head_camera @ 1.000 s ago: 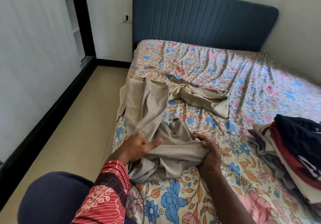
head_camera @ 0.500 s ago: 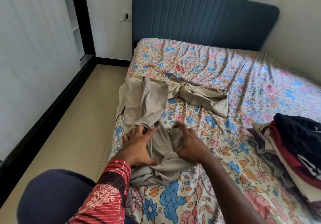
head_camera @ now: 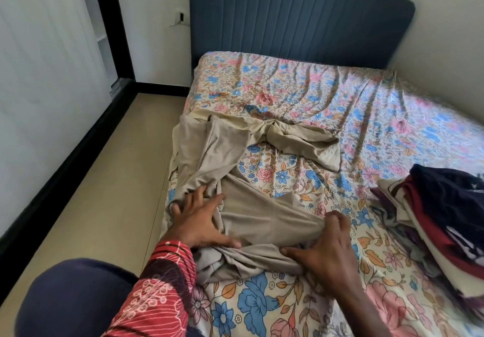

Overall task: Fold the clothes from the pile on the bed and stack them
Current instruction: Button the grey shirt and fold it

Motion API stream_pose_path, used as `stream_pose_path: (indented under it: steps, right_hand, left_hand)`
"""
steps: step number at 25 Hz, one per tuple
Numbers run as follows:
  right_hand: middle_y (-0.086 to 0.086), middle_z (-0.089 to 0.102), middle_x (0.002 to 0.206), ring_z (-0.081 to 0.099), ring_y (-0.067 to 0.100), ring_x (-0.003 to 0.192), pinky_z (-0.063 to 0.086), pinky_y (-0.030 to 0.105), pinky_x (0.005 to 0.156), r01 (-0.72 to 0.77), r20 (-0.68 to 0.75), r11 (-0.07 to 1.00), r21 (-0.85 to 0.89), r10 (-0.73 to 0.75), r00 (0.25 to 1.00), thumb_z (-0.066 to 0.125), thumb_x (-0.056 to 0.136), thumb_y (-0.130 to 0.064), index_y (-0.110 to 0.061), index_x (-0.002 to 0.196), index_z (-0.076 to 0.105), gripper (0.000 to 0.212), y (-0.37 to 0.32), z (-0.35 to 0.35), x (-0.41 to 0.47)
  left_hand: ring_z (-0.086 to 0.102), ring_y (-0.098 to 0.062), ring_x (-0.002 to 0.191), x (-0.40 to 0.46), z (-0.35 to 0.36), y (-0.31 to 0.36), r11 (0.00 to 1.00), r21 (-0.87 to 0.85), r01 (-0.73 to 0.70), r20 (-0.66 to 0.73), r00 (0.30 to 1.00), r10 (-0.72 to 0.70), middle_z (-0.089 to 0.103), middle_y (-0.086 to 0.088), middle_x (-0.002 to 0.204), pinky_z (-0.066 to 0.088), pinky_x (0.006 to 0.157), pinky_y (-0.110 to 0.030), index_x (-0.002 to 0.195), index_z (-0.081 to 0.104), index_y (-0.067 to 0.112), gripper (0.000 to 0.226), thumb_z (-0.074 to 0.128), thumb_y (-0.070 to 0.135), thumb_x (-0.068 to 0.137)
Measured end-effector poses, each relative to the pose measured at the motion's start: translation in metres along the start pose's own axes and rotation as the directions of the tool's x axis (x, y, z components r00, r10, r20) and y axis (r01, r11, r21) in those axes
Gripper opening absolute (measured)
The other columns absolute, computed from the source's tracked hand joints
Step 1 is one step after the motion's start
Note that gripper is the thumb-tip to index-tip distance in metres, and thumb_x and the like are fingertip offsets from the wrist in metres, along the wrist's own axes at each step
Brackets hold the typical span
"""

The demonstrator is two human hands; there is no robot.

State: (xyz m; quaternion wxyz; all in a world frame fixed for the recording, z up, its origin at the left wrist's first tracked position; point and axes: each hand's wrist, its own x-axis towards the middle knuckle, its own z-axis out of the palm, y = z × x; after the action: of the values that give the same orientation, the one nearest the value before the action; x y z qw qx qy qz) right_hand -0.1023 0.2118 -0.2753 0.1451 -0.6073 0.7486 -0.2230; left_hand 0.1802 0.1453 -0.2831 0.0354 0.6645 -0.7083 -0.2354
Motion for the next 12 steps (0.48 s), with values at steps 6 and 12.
stream_pose_path:
  steps: [6,12]
  right_hand:
    - [-0.025,0.036,0.144,0.029,-0.002,0.138,0.023,0.05,0.115,0.544,0.218,0.838,-0.036,-0.525,0.823,0.063,0.079,-0.081,-0.04,0.092,0.069,0.043,0.011,-0.003,-0.024]
    - [-0.014,0.074,0.114,0.07,0.009,0.1,0.057,0.044,0.081,0.359,0.249,0.835,0.418,-0.485,0.838,0.046,0.104,-0.053,-0.038,0.083,0.076,0.039,0.016,0.001,-0.032]
  left_hand:
    - [0.007,-0.028,0.151,-0.008,-0.004,0.003,0.999,0.017,-0.045,0.044,0.998,0.044,0.009,0.001,0.164,0.009,0.118,-0.061,0.14,0.042,0.053,0.091,0.082,0.072,0.06]
    - [0.03,-0.017,0.134,-0.008,-0.002,0.015,0.995,-0.013,-0.095,-0.312,0.946,0.086,0.047,0.009,0.141,0.022,0.105,-0.047,0.064,0.062,0.024,0.05,0.064,0.07,0.083]
